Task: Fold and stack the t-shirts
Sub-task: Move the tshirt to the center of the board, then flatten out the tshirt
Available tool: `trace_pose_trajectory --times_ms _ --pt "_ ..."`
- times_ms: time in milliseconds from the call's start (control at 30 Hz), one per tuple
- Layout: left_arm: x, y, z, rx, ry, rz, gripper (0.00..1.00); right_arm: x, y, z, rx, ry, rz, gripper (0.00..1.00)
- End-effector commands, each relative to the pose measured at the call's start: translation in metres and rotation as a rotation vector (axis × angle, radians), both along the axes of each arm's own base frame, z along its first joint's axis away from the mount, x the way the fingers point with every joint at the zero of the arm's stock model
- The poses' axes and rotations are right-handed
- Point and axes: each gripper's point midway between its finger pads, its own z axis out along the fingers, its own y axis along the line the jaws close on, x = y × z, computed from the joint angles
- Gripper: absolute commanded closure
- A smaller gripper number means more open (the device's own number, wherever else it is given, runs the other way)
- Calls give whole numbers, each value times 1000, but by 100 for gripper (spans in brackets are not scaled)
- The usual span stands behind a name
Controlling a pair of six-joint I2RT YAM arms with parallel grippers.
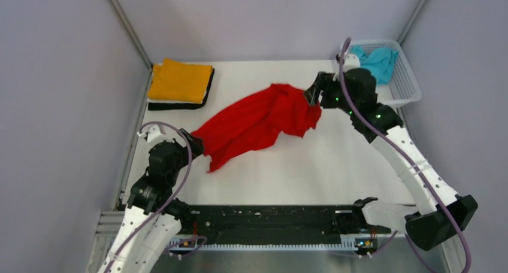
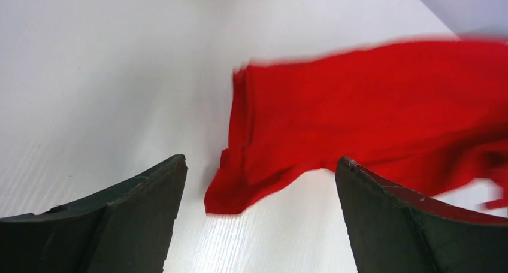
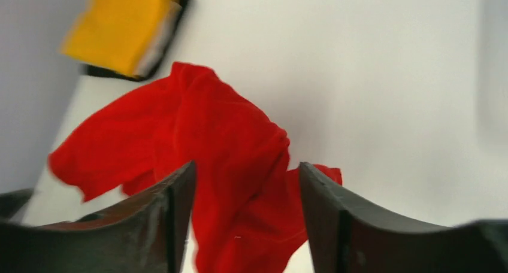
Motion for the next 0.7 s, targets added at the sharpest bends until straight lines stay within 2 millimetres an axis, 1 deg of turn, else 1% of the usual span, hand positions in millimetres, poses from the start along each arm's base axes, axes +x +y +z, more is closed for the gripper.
trace_pose_trajectory --times_ms 0,33,67,100,133,200,267,367,433,500,567,667 --pt "6 1 -16 3 69 38 1 9 -77 -156 -254 292 -382 24" --pt "5 -2 -24 7 109 23 2 4 -85 -180 -286 349 -412 18" --pt "5 -5 -31 9 151 9 2 0 -92 -194 -313 385 -436 13" --pt "4 -9 -40 8 195 -6 1 -3 -98 -202 -332 404 -459 10" --pt "2 -13 -48 4 233 -22 1 -6 -101 -206 -339 410 -470 8" --pt "-3 -22 -66 -11 313 -62 1 -12 -101 -205 -323 404 -466 7" --pt "-8 -32 -83 -38 374 -104 1 -20 -97 -206 -302 401 -427 6" --pt "-16 -51 -101 -102 418 -194 2 -36 -90 -215 -268 418 -365 7" --pt "-24 -69 -108 -166 431 -284 5 -51 -82 -226 -221 448 -318 7" --pt "-31 -81 -114 -211 439 -340 13 -67 -70 -243 -178 473 -264 7" --pt "-39 -84 -123 -226 462 -356 19 -80 -58 -255 -162 462 -215 8" --pt "-50 -86 -137 -231 496 -366 24 -93 -47 -268 -125 451 -189 9"
